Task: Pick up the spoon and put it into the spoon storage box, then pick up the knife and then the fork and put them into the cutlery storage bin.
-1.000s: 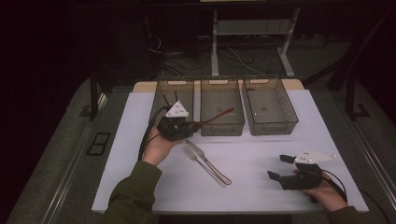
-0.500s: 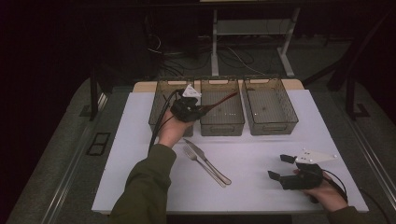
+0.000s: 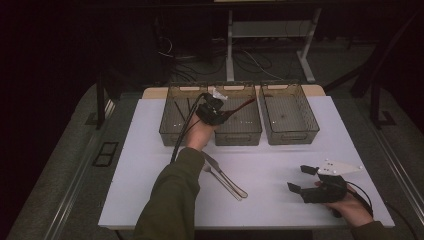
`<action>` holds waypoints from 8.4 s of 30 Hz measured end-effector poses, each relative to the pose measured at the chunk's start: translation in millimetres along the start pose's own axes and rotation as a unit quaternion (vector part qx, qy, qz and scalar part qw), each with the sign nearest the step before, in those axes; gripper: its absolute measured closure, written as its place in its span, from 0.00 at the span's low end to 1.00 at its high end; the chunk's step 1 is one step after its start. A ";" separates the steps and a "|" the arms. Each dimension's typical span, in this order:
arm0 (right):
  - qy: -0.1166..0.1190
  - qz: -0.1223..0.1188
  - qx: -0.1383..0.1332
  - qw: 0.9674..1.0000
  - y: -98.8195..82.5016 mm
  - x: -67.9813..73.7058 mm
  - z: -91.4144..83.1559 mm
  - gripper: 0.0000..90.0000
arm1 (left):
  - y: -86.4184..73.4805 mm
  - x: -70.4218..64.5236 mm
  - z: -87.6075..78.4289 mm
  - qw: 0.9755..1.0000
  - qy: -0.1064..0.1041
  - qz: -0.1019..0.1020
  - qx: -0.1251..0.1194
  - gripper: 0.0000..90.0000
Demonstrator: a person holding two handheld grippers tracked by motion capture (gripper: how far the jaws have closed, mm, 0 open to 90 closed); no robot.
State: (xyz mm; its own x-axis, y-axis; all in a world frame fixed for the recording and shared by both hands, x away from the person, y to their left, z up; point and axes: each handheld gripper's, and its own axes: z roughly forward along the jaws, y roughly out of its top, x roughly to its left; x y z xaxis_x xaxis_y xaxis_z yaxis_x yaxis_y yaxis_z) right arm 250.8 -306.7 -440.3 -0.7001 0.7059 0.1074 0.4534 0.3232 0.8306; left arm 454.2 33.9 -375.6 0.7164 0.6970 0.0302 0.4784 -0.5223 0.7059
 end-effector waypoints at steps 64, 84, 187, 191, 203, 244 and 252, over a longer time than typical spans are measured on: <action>-0.002 0.001 0.002 1.000 -1.4 0.4 -0.4 0.19 | -84.6 -39.5 -77.7 0.989 -0.112 0.037 -0.092 0.40; -0.002 -0.001 0.003 1.000 -1.0 1.1 0.0 0.19 | -136.8 -30.0 -74.3 0.995 -0.081 0.040 -0.044 0.97; -0.004 0.000 0.006 1.000 -2.0 0.7 1.1 0.19 | -173.2 -72.9 -83.0 0.950 -0.244 0.190 0.043 0.91; -0.004 -0.001 0.006 1.000 -2.1 0.6 1.2 0.19 | -173.2 -74.4 -83.8 0.945 -0.252 0.203 0.044 0.93; -0.003 0.006 -0.002 1.000 -1.0 -0.4 -0.6 0.19 | -167.3 -71.1 -95.4 0.943 -0.267 0.195 0.025 0.93; 0.199 -0.127 0.099 0.967 84.7 36.7 40.2 0.28 | -87.4 -103.9 -78.5 0.924 -0.302 0.233 -0.031 0.93; 0.226 -0.185 0.122 0.949 93.6 49.0 63.3 0.42 | -69.7 -110.9 -65.8 0.916 -0.310 0.251 -0.029 0.93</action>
State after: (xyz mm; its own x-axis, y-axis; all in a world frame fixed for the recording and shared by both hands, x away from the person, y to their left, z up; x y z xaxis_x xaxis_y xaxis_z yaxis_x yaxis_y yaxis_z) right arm 293.8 -201.9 -391.9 -0.9761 0.1913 0.1032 0.2067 0.6707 0.7123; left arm 308.0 25.3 -381.6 0.9983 -0.0470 -0.0339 -0.0057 -0.6611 0.7502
